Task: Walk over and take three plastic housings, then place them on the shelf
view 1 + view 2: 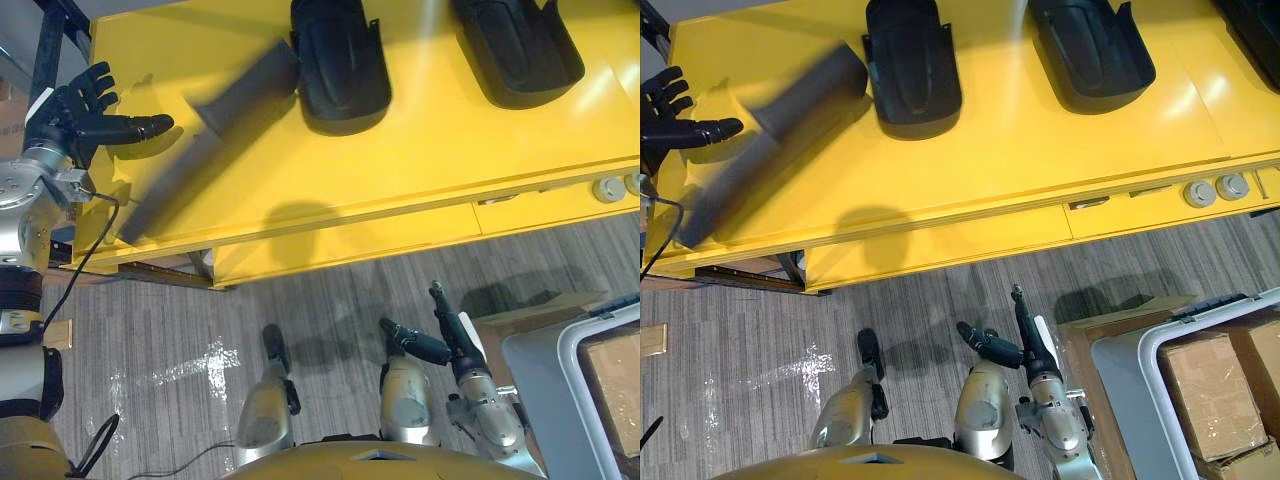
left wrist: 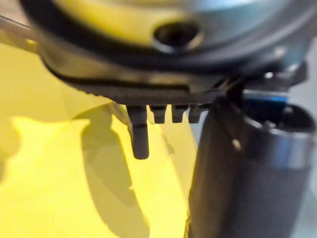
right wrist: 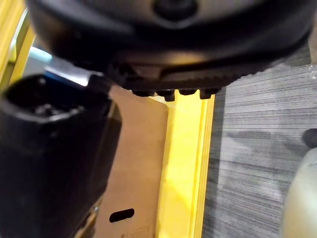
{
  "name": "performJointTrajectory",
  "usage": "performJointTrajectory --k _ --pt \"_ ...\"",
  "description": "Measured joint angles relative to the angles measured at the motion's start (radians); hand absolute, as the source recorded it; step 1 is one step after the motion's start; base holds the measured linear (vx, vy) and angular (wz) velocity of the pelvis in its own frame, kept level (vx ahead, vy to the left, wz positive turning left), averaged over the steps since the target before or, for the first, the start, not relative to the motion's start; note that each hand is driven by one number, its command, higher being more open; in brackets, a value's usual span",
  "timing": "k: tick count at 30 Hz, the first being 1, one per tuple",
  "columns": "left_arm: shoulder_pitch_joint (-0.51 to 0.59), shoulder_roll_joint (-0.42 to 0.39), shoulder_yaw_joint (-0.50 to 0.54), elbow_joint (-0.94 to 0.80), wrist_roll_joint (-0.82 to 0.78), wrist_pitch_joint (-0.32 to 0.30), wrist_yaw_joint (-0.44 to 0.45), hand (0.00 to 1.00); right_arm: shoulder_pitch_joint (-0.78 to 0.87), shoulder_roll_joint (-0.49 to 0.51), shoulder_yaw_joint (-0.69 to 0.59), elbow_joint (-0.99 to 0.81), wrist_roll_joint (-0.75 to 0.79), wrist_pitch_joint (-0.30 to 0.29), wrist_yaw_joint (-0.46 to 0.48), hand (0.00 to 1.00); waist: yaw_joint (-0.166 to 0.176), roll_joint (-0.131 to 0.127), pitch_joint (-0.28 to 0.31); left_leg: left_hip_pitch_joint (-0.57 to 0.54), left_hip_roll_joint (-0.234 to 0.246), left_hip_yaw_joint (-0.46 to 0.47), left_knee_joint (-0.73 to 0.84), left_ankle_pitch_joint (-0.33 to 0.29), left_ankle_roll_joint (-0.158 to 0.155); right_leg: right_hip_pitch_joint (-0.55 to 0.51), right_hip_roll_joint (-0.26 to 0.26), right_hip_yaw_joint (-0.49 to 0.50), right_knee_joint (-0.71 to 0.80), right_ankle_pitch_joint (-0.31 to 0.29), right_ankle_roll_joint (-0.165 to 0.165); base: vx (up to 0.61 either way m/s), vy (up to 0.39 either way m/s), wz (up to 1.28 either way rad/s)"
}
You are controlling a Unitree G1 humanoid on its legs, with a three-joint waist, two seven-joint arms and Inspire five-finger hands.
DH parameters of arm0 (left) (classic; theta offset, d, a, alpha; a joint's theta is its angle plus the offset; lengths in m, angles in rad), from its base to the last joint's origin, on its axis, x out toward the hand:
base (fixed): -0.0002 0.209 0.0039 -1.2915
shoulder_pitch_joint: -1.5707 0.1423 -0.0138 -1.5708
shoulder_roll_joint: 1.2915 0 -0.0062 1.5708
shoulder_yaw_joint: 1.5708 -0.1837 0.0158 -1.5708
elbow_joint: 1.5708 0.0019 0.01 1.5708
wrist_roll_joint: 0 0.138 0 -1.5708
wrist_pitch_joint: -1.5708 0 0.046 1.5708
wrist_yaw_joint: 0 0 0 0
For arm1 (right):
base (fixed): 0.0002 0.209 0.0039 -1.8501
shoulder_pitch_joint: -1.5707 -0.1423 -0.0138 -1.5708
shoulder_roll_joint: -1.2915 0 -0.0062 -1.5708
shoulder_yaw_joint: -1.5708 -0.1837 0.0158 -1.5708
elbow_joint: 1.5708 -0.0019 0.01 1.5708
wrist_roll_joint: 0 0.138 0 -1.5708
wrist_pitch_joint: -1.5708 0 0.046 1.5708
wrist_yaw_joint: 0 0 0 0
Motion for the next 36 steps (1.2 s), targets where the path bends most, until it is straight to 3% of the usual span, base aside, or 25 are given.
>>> performJointTrajectory --k 6,7,12,18,26,29,32,36 --pt "0.000 0.003 0.000 0.000 0.000 -0.001 -0.008 0.00 0.001 0.000 0.000 0.000 0.000 -0.001 0.000 1.00 0.001 0.000 0.000 0.000 0.001 0.002 0.000 -0.002 -0.001 0.000 0.001 0.001 -0.002 -0.001 -0.001 0.00 0.000 0.00" --pt "0.000 0.004 0.000 0.001 0.000 0.000 -0.008 1.00 0.001 0.000 0.000 0.000 0.000 -0.001 0.000 1.00 0.001 0.000 0.000 0.000 0.001 0.002 0.000 -0.002 -0.001 0.000 0.001 0.001 -0.002 -0.001 -0.001 0.00 0.000 0.00" --pt "-0.001 0.006 -0.008 0.002 0.020 0.002 0.004 1.00 0.001 0.000 0.000 0.000 0.000 -0.001 0.000 1.00 0.000 0.001 0.000 0.001 0.001 0.006 0.000 -0.004 -0.003 -0.001 0.001 0.003 -0.004 0.000 0.000 0.00 0.000 0.00" --pt "-0.025 0.003 -0.015 0.037 0.036 -0.007 0.087 1.00 0.002 0.001 0.019 -0.001 0.000 -0.001 -0.010 1.00 -0.015 0.002 0.001 0.001 0.004 0.009 0.001 -0.004 -0.003 -0.004 0.004 0.004 -0.003 0.000 0.000 0.00 -0.002 -0.01" --pt "-0.082 -0.031 -0.020 0.085 0.044 -0.030 0.291 1.00 0.012 0.032 0.044 -0.001 0.001 -0.011 -0.048 1.00 -0.016 0.004 0.002 0.000 0.011 0.020 0.001 -0.005 -0.005 -0.017 0.012 0.015 0.004 -0.001 -0.002 0.00 -0.018 -0.04" --pt "-0.125 -0.031 -0.020 0.087 0.071 -0.064 0.367 1.00 0.013 0.031 0.064 -0.003 0.020 -0.044 -0.064 1.00 -0.014 0.004 0.002 -0.001 0.011 0.022 0.001 -0.005 -0.005 -0.021 0.013 0.018 0.006 -0.001 -0.002 0.00 -0.006 -0.02" --pt "-0.181 -0.031 -0.020 0.078 0.078 -0.137 0.409 1.00 0.013 0.032 0.083 -0.021 0.023 -0.055 -0.071 1.00 -0.010 0.004 0.002 0.001 0.011 0.022 0.002 -0.005 -0.005 -0.021 0.013 0.019 0.009 -0.002 -0.004 0.00 0.000 0.00" --pt "-0.187 -0.031 -0.017 -0.135 0.123 -0.243 0.439 1.00 0.022 0.042 0.096 -0.053 0.023 -0.073 -0.092 1.00 0.009 0.004 0.002 0.014 0.012 0.022 0.002 -0.006 -0.004 -0.008 0.014 0.017 0.011 -0.006 -0.008 0.00 0.000 0.00"
